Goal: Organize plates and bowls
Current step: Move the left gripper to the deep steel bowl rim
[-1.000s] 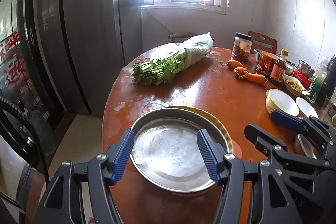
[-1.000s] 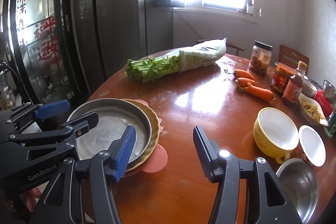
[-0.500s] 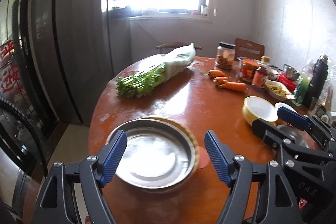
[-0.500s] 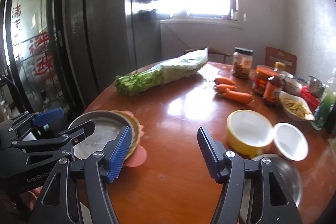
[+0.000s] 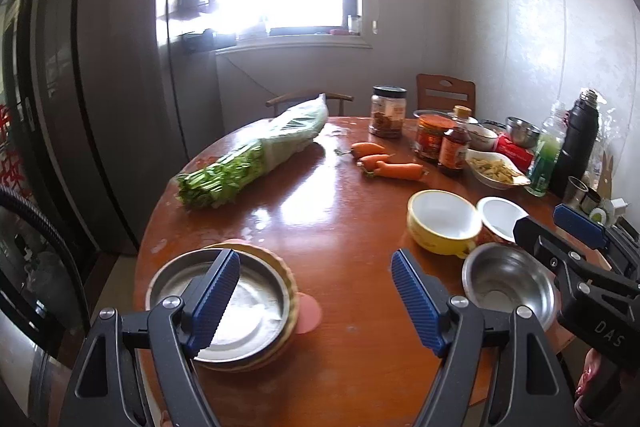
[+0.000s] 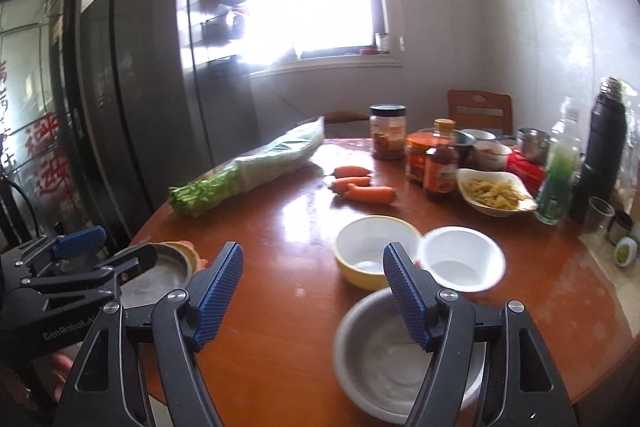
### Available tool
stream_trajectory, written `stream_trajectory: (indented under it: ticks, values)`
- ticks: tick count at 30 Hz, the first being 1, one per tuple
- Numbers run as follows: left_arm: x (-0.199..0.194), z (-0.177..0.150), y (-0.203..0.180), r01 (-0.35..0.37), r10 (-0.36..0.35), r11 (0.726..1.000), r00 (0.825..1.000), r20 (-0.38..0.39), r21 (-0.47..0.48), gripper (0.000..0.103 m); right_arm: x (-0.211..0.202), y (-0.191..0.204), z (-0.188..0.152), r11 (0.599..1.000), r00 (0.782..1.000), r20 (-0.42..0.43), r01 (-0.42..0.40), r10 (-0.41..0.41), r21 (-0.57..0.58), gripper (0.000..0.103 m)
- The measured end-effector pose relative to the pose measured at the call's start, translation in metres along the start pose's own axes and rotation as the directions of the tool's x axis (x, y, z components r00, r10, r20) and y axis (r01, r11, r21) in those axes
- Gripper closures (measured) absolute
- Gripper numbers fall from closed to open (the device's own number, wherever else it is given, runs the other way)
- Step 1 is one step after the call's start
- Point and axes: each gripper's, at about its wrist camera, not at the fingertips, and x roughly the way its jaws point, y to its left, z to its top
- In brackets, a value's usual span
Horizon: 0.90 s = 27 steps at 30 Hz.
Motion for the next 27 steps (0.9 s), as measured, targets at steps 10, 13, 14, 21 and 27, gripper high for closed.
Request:
stream_trajectory:
  ticks: [10,13,14,21,27]
  values:
    - [0.012,0.005,-0.050,0.059,-0.058,0.998,0.998,-0.027,0.022,0.025,-0.017,-0.053,-0.014,0.995,0.998,-0.012,0.066,-0.065,0.068,0.029]
    - [0.017,0.005,-0.064,0.066,-0.065,0.997,0.997,-0.034,0.035,0.025,-0.019,-0.070,-0.018,0.992,0.997,-0.018,0.080,-0.079,0.100,0.028]
    - [0.018,0.004,-0.068,0.071,-0.070,0.997,0.997,-0.036,0.039,0.025,-0.019,-0.073,-0.020,0.991,0.996,-0.020,0.085,-0.083,0.103,0.028]
    - [0.040,-0.006,-0.097,0.104,-0.099,0.993,0.991,-0.086,0.056,0.025,-0.011,-0.106,-0.042,0.981,0.988,-0.085,0.140,-0.129,0.133,0.028]
    - [0.056,-0.016,-0.116,0.115,-0.104,0.990,0.986,-0.128,0.082,0.025,0.001,-0.126,-0.058,0.974,0.980,-0.137,0.163,-0.142,0.155,0.028]
